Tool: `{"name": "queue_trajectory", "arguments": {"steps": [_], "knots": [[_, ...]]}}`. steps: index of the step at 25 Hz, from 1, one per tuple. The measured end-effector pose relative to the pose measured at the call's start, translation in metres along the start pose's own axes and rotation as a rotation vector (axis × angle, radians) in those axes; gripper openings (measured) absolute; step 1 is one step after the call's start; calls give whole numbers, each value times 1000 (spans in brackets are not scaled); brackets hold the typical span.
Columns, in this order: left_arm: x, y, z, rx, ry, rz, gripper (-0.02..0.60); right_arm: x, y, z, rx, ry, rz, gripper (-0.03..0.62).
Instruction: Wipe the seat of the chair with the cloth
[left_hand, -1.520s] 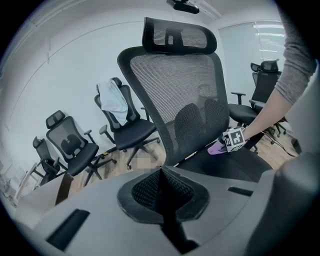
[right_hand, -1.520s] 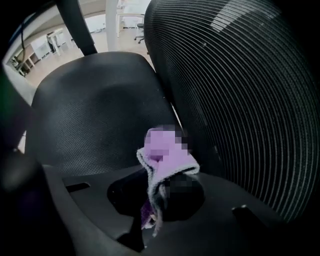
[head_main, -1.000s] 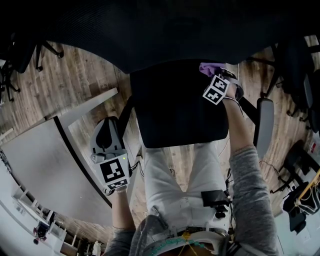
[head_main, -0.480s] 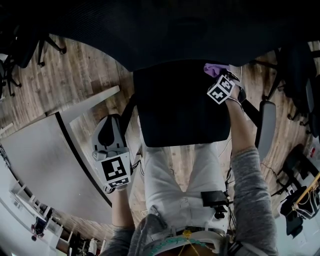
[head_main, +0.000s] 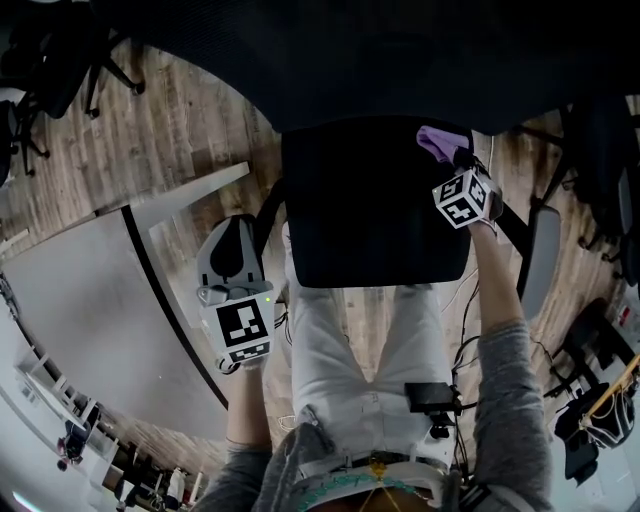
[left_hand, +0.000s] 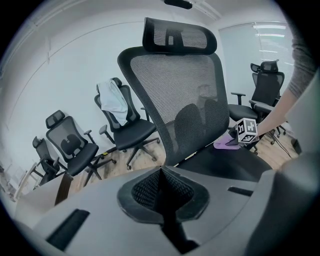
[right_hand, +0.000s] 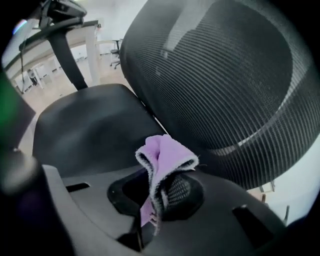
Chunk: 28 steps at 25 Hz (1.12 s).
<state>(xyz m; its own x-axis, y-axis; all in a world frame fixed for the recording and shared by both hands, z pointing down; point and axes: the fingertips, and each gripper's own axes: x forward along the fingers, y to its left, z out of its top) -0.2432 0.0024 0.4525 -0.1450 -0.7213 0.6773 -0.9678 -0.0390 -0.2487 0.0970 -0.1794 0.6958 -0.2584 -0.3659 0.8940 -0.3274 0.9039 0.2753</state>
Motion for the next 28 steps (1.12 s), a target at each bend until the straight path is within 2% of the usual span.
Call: {"name": "queue_trajectory", "arguments": {"steps": [7, 11, 14, 18, 21, 28], "knots": [[0, -2, 1, -5, 0, -4, 3, -35, 51, 72, -11, -207, 88, 48], [1, -2, 1, -5, 1, -6, 3, -43, 107, 129, -94, -312, 183, 48], [1, -3, 2, -6, 0, -7, 3, -42, 150, 163, -173, -352, 255, 48], [1, -4, 1, -8, 3, -9, 3, -33, 197, 192, -240, -356, 327, 48], [0, -4, 0, -10, 8, -10, 3, -20, 223, 203, -272, -329, 347, 48], [-2, -3, 1, -12, 3, -14, 3, 24, 242, 199, -266, -185, 340, 48]]}}
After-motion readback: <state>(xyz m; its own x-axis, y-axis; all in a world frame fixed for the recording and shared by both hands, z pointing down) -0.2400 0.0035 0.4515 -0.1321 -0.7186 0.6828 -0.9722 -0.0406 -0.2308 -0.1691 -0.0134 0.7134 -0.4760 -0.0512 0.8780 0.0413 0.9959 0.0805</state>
